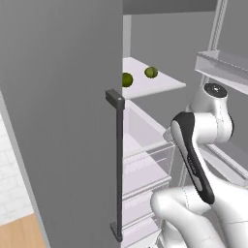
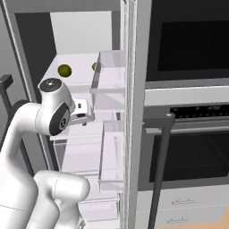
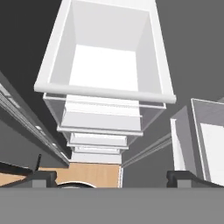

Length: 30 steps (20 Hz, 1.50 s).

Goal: Place one lime and one chicken drumstick in each tupperware on the nearby counter, to pack two identical lunches.

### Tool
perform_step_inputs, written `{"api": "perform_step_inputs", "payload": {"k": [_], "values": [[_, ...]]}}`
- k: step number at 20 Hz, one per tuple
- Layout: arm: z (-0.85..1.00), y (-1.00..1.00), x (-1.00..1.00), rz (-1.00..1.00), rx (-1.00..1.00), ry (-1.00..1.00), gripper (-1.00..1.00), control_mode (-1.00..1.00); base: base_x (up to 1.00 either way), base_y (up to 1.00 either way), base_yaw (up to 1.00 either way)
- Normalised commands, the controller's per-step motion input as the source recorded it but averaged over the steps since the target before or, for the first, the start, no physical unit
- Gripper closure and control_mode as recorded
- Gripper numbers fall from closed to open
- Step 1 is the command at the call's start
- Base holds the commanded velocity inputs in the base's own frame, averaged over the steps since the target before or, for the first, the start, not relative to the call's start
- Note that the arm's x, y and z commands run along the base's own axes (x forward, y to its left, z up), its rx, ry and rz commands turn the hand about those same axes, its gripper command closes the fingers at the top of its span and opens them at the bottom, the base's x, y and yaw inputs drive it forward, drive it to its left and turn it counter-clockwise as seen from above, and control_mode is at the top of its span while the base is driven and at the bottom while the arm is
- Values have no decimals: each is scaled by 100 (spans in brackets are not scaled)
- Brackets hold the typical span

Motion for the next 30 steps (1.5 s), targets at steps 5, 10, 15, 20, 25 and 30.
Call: {"api": "perform_step_inputs", "payload": {"k": [5,10,15,20,25,30], "values": [[62,21,18,-1,0,-9,-100,-100,11,0,0],[100,34,0,0,0,-23,-100,-100,0,0,0],[85,4,23,13,9,-6,-100,-100,0,0,0],[51,12,81,3,0,0,-100,-100,0,0,0],[6,44,72,0,-1,0,-100,-100,0,0,0],[-11,24,60,1,2,0,-100,-100,0,0,0]]}}
